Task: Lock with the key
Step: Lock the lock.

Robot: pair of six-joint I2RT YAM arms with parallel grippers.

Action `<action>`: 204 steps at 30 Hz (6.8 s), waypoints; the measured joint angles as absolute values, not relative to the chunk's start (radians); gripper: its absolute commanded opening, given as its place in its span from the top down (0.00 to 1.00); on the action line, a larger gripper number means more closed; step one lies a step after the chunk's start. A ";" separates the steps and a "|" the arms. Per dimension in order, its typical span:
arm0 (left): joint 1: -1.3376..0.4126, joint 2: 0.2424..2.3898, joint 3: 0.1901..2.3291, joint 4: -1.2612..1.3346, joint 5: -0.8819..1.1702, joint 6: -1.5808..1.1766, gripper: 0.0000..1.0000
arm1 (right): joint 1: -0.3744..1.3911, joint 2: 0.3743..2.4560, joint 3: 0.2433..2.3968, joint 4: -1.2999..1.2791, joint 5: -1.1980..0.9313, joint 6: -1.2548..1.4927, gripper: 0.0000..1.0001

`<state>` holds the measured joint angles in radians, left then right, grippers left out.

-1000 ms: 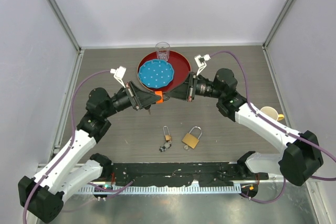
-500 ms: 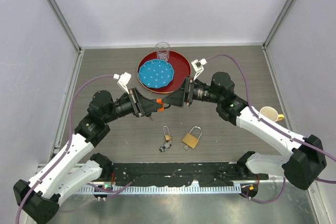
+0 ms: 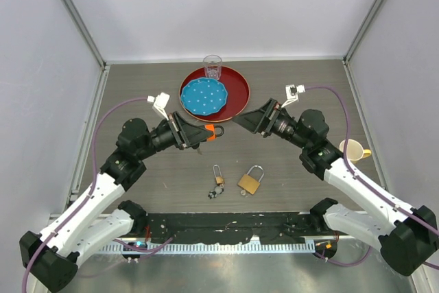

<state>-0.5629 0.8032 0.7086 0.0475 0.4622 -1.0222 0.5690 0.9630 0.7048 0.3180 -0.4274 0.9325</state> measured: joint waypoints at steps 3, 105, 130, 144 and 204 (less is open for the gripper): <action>-0.563 0.805 0.686 0.091 0.447 -1.045 1.00 | 0.561 0.960 0.663 0.343 -0.392 1.000 0.01; -0.569 1.037 0.952 -0.189 0.839 -0.733 1.00 | 0.599 1.328 1.038 0.328 -0.994 0.807 0.94; -0.569 0.939 0.788 0.116 0.646 -0.942 1.00 | 0.424 1.192 0.788 0.655 -0.716 1.107 0.07; -0.570 0.976 0.762 0.294 0.649 -1.048 1.00 | 0.557 1.317 0.922 0.674 -0.707 1.105 0.49; -0.555 0.872 0.666 0.308 0.693 -0.955 0.39 | 0.604 1.366 1.063 0.521 -0.726 1.054 0.98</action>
